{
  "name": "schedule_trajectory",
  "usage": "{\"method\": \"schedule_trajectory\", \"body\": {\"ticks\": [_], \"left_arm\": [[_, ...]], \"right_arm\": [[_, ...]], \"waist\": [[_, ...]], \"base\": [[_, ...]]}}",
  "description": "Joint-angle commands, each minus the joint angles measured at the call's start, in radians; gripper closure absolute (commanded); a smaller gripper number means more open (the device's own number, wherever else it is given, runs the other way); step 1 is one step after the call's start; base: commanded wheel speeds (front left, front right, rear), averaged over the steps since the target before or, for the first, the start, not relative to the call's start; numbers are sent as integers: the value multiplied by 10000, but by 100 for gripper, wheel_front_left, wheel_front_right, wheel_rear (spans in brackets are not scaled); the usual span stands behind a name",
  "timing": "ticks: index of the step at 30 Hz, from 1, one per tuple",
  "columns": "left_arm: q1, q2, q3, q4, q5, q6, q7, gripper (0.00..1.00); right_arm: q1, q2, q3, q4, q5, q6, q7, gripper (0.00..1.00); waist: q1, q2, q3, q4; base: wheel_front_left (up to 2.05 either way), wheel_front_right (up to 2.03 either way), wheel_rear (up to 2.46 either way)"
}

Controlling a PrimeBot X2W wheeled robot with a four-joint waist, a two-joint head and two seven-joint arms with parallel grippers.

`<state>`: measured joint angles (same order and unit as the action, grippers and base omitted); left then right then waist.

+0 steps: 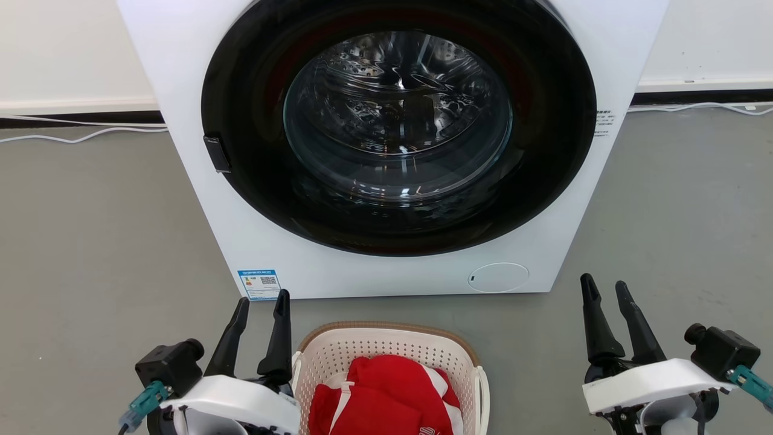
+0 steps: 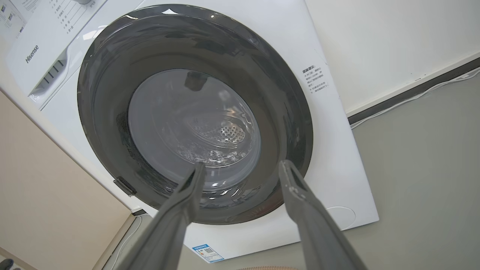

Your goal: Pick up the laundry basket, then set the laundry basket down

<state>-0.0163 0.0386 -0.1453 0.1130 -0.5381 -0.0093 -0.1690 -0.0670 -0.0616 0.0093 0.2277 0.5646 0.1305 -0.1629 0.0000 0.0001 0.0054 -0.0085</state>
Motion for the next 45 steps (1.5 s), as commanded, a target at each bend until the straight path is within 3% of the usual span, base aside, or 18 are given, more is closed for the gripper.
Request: {"method": "schedule_trajectory", "body": {"ticks": [1, 28, 45], "left_arm": [[-571, 71, 157, -360, 272, 70, -131, 0], [-710, 115, -428, -889, 2976, 431, -923, 0], [-729, 116, -409, -722, 2858, 476, -927, 0]], "right_arm": [[-489, -58, 236, -289, -277, 2, -192, 0], [-724, 13, 436, -191, -3246, 2, -984, 0], [-732, 26, 418, -132, -3192, 2, -989, 0]], "waist": [[0, -1, 3, 3], [0, -1, 59, -96], [0, -1, 133, -63]], "base": [[0, 0, 0], [0, 0, 0], [0, 0, 0]]}}
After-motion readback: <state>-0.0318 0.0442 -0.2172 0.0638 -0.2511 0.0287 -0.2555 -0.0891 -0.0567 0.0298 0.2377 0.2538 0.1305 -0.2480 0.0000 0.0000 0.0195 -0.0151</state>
